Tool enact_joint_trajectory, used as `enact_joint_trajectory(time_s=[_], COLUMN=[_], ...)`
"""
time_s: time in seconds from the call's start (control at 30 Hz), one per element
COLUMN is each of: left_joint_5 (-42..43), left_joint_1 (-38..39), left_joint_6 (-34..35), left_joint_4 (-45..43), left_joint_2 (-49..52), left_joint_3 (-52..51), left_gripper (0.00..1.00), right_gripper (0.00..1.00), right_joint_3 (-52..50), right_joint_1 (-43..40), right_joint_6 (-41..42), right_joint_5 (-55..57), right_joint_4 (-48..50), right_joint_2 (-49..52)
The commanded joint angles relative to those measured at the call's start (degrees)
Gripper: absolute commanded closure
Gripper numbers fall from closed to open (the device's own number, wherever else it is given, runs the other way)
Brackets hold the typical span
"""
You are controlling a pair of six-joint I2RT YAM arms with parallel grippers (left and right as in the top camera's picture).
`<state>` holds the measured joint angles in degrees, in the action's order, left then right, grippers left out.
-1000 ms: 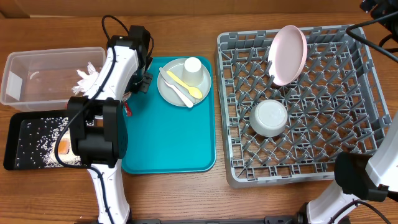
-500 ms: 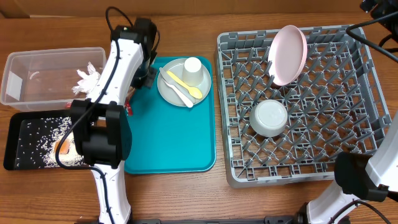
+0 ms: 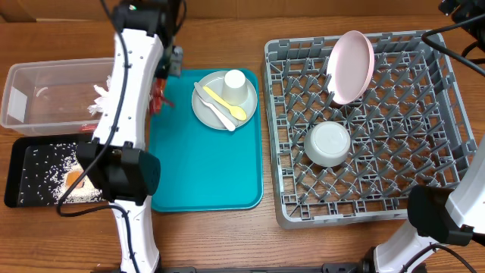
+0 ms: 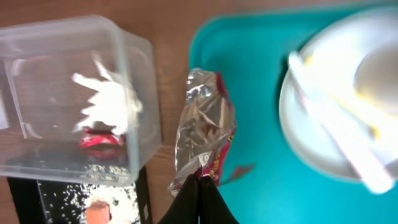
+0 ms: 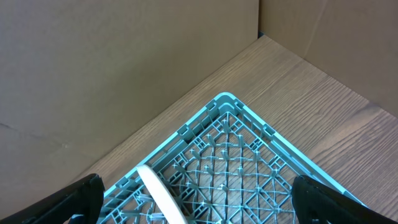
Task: Sort waste into correct bins and load items into the dishwasher rack
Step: 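Carry the foil wrapper left and drop it into the clear bin, then retract the left gripper down to the left side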
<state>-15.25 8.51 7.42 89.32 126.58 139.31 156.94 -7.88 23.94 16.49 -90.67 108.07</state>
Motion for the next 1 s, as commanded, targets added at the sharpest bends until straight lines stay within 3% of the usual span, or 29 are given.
enact_joint_trajectory(time_s=[0.0, 0.43, 0.63, 0.7, 0.77, 0.83, 0.87, 0.97], left_joint_5=[0.0, 0.3, 0.5, 0.5, 0.5, 0.7, 1.5, 5.4], left_joint_1=[-2.8, -20.4, -24.9, -25.7, -26.5, -27.0, -27.3, -28.0], left_joint_6=[6.8, 10.8, 10.8, 10.8, 10.8, 10.9, 10.9, 10.9], left_joint_4=[0.4, -4.5, -5.6, -5.9, -6.4, -7.0, -7.3, -7.1], left_joint_2=[-1.1, -0.7, -0.6, -0.6, -0.4, -0.3, -0.3, -0.3], left_joint_3=[7.5, 10.8, 10.8, 10.8, 10.8, 10.8, 10.8, 10.8], left_gripper=[0.96, 0.96, 0.96, 0.92, 0.67, 0.27, 0.17, 0.00], right_gripper=[0.00, 0.00, 0.00, 0.00, 0.00, 0.00, 0.00, 0.00], right_joint_3=[-0.2, -0.2, -0.2, -0.2, -0.2, -0.2, -0.2, -0.2], right_joint_1=[-0.1, -0.1, -0.1, -0.1, -0.1, -0.1, -0.1, -0.1], right_joint_6=[0.3, 0.3, 0.3, 0.3, 0.3, 0.3, 0.3, 0.3], right_joint_5=[0.6, 0.6, 0.6, 0.6, 0.6, 0.6, 0.6, 0.6], right_joint_4=[0.3, 0.3, 0.3, 0.3, 0.3, 0.2, 0.3, 0.3], right_joint_2=[0.0, 0.0, 0.0, 0.0, 0.0, 0.0, 0.0, 0.0])
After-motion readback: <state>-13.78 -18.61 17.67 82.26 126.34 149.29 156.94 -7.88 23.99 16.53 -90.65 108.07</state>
